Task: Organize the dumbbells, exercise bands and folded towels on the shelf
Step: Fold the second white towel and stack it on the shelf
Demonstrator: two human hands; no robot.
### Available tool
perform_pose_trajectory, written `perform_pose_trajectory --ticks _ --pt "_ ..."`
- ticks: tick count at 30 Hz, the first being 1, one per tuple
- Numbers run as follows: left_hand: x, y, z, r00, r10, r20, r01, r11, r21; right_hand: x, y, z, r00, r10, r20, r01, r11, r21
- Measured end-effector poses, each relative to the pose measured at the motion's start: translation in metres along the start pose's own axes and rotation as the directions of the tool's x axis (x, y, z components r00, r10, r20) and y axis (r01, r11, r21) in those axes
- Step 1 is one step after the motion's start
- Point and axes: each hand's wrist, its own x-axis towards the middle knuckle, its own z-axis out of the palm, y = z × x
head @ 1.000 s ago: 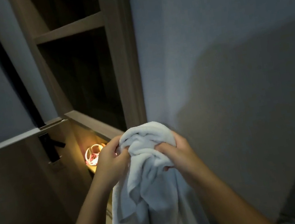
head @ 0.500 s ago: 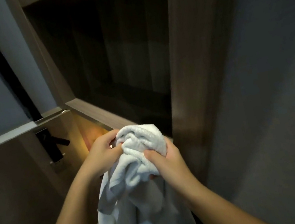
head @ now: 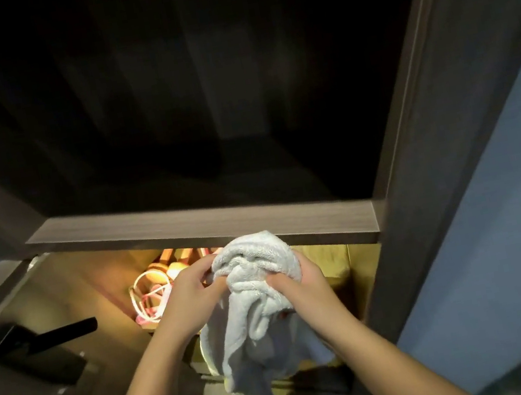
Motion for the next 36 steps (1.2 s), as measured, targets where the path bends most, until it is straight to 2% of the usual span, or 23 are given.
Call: perform_pose_trajectory --ticks 4,8,12,17,23,27,29,32,36 --pt "-0.006 -0.035 0.01 0.999 0.024 -0.04 -0.024 1.0 0.006 -0.002 0.032 0.01 0.999 -0.035 -0.025 0.035 0.999 -0.025" --pt "-0.022 -0.083 0.035 0.994 0.051 -0.095 -0.055 0.998 -0.031 -0.011 0.083 0.018 0.995 -0.1 -0.015 0.097 0.984 -0.148" --pt "-0.056 -0.125 0.058 0.973 0.172 -0.152 -0.183 0.981 -0.061 -0.039 0.13 0.03 0.979 -0.193 -0.063 0.177 0.964 -0.196" --pt "-0.108 -0.159 0.061 0.922 0.315 -0.226 -0.348 0.929 -0.124 -0.098 0.166 0.062 0.92 -0.366 -0.143 0.331 0.918 -0.217" --pt "-0.163 -0.105 0.013 0.857 0.416 -0.305 -0.48 0.86 -0.175 -0.167 0.108 0.098 0.845 -0.504 -0.179 0.451 0.851 -0.267" --pt "-0.195 -0.052 -0.03 0.737 0.551 -0.392 -0.652 0.731 -0.199 -0.218 0.046 0.12 0.796 -0.588 -0.142 0.547 0.8 -0.247" --pt "-0.217 -0.031 -0.046 0.7 0.575 -0.424 -0.699 0.674 -0.241 -0.245 0.026 0.128 0.787 -0.605 -0.118 0.573 0.789 -0.222" --pt "-0.244 -0.019 -0.056 0.742 0.558 -0.371 -0.667 0.668 -0.331 -0.276 0.015 0.135 0.817 -0.565 -0.116 0.539 0.82 -0.191" --pt "-0.258 -0.047 -0.038 0.858 0.479 -0.186 -0.511 0.757 -0.408 -0.28 0.047 0.125 0.905 -0.407 -0.122 0.368 0.895 -0.254"
